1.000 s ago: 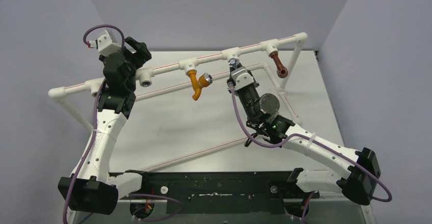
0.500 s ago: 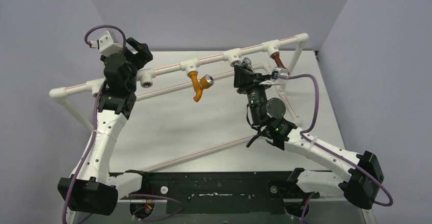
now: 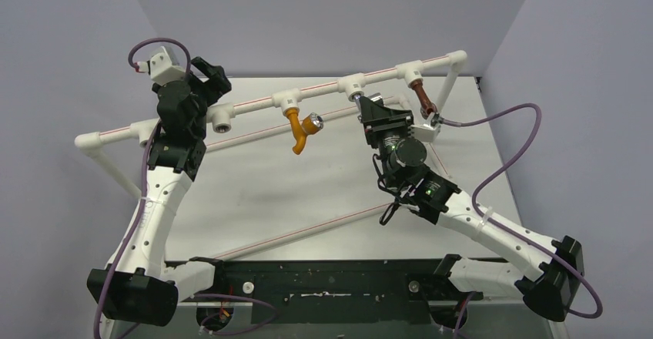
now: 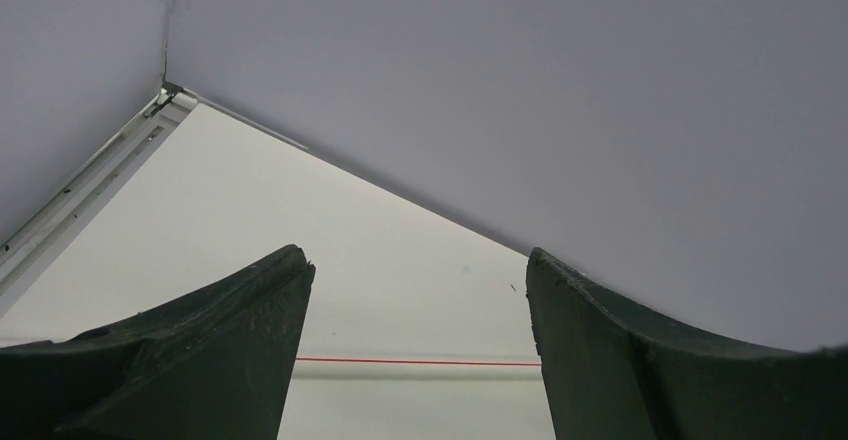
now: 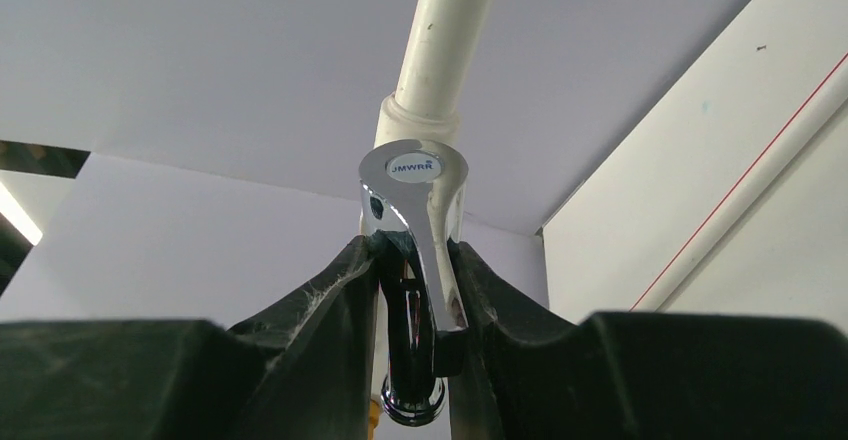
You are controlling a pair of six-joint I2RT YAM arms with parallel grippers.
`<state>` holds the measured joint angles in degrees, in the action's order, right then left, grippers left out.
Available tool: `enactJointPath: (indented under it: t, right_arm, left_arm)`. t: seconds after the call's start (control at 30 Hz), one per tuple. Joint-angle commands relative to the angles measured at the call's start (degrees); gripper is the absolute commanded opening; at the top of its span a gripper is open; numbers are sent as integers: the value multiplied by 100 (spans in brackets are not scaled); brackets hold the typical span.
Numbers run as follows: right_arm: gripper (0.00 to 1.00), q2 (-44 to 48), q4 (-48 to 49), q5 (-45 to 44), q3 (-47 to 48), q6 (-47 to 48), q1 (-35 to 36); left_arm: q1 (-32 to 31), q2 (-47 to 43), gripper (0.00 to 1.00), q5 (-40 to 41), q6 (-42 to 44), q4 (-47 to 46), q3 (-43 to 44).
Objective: Install the water faucets
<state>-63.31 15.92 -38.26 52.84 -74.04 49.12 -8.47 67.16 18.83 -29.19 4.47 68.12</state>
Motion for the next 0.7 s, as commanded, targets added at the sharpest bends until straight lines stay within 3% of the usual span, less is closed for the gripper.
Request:
enactJointPath:
  t: [0.0, 0.17, 0.3, 0.5, 0.67]
  right_arm:
    - [4, 258, -878, -862, 113, -589, -166]
    - [40, 467, -777, -623, 85, -188, -160]
    - [60, 666, -775, -402, 24, 35, -157]
    - [77, 1003, -964, 218, 92, 722, -151]
    - [80, 1266, -1194, 789, 287, 2024, -166]
  left_arm:
    - [28, 360, 76, -37, 94, 1364, -491]
    - [29, 360, 76, -37, 98, 1362, -486]
    - [26, 368, 76, -37, 90, 1360, -482]
    - [22, 368, 76, -41, 97, 1355, -481]
    - [21, 360, 76, -29, 93, 1361, -477]
